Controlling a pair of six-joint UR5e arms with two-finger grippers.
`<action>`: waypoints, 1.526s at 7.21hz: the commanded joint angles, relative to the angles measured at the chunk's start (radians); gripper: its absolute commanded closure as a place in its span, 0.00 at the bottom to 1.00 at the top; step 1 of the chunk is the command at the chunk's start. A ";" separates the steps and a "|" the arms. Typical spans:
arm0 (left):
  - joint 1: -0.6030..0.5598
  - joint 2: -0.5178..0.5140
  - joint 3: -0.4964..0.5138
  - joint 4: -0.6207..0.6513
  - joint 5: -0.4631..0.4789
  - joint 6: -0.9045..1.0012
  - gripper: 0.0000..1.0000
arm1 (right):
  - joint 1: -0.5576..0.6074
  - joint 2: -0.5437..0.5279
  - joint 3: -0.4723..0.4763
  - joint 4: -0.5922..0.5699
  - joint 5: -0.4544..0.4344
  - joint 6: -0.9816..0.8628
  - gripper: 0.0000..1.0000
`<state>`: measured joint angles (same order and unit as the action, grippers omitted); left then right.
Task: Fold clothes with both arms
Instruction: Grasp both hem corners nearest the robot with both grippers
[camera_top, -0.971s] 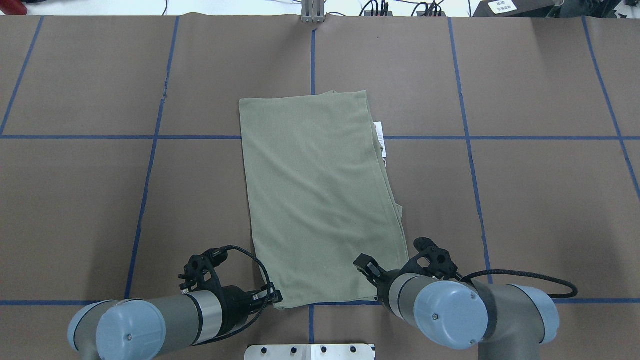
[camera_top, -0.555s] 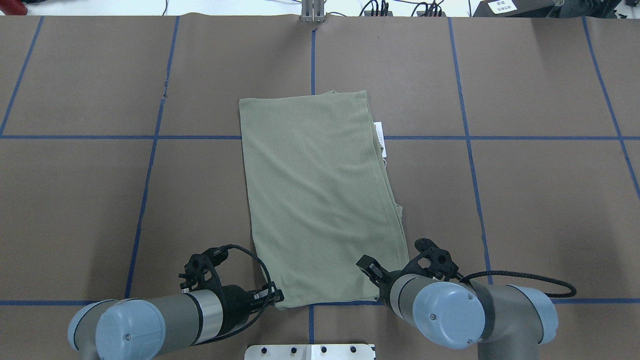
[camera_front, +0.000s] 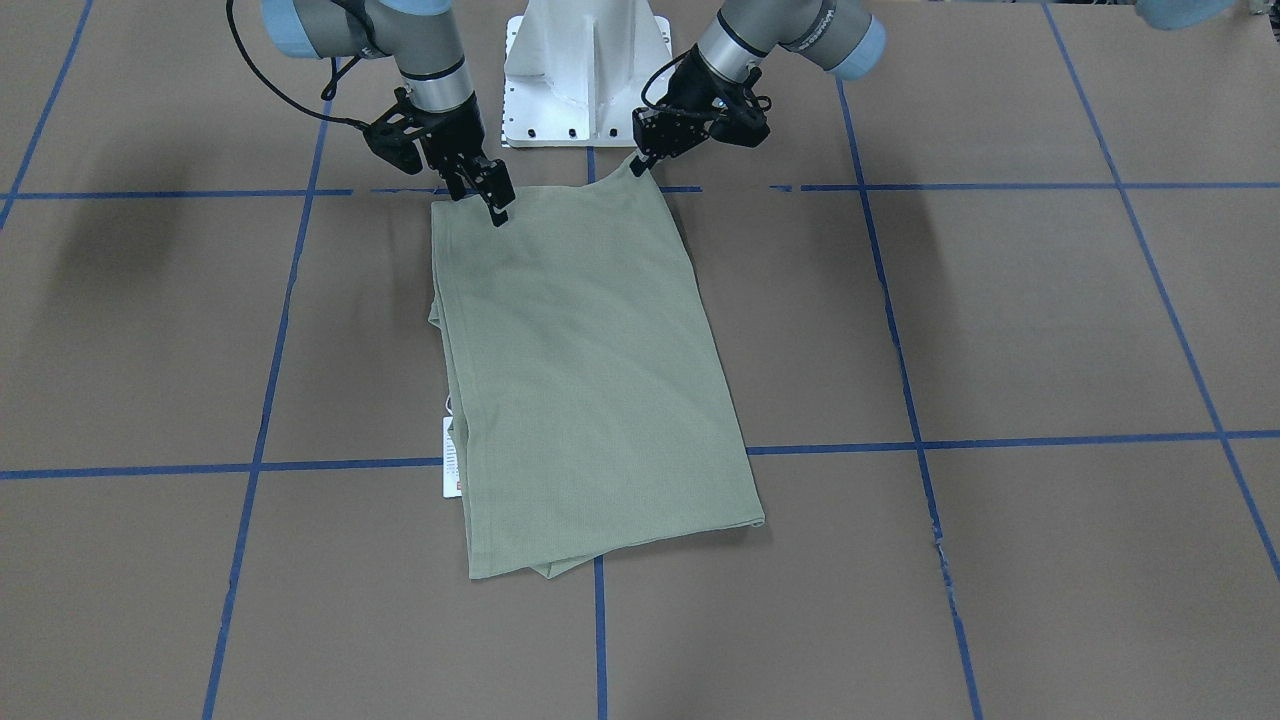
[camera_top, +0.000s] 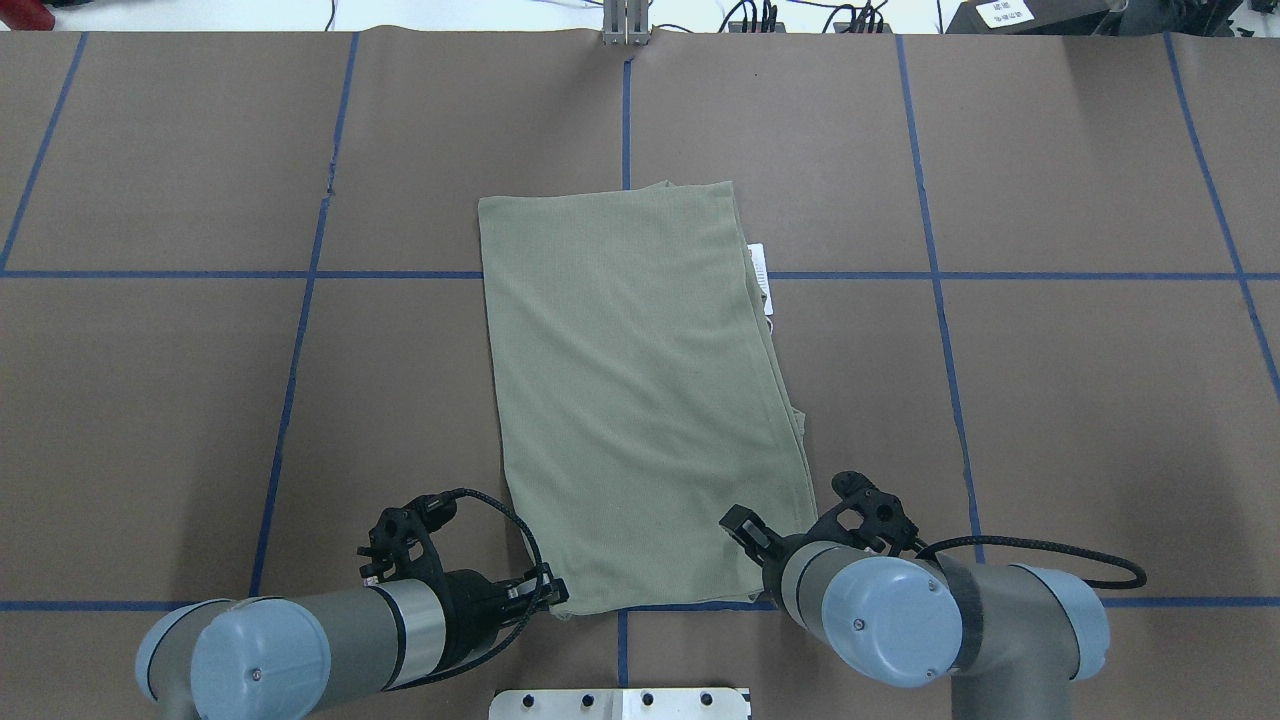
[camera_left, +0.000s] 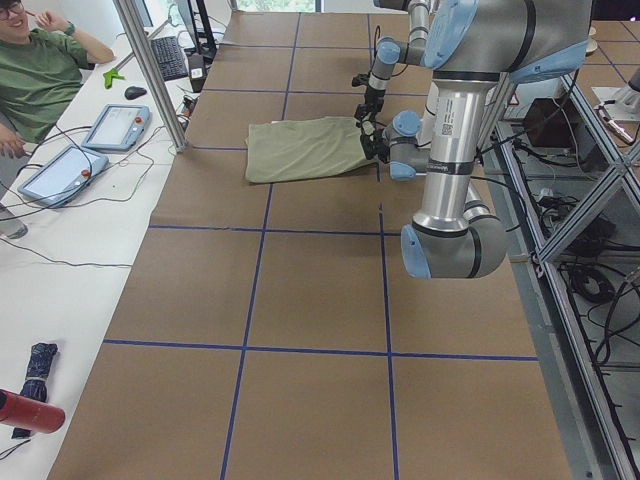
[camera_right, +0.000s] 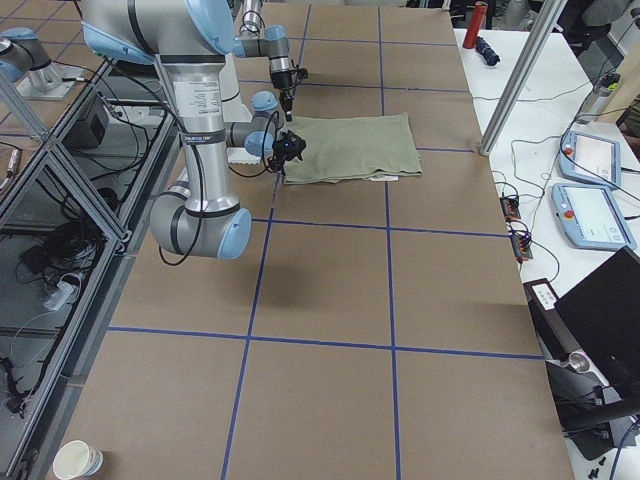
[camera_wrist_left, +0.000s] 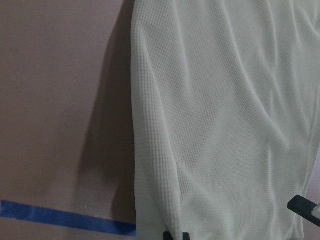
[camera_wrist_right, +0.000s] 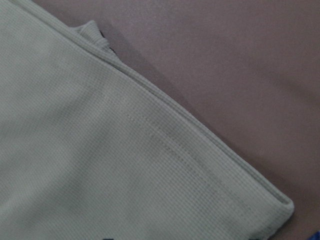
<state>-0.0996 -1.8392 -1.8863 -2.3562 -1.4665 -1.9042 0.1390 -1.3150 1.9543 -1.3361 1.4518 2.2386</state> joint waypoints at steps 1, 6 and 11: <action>0.000 0.000 0.000 0.000 -0.002 0.001 1.00 | -0.004 0.002 -0.009 0.000 -0.010 -0.002 0.12; 0.000 0.000 -0.011 0.000 0.000 0.001 1.00 | 0.008 0.055 0.000 0.000 -0.007 0.009 1.00; -0.101 -0.002 -0.590 0.566 -0.280 0.106 1.00 | 0.080 0.198 0.510 -0.601 0.158 -0.002 1.00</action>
<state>-0.1809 -1.8382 -2.2963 -1.9769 -1.6858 -1.8021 0.1954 -1.1864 2.3392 -1.7512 1.5548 2.2379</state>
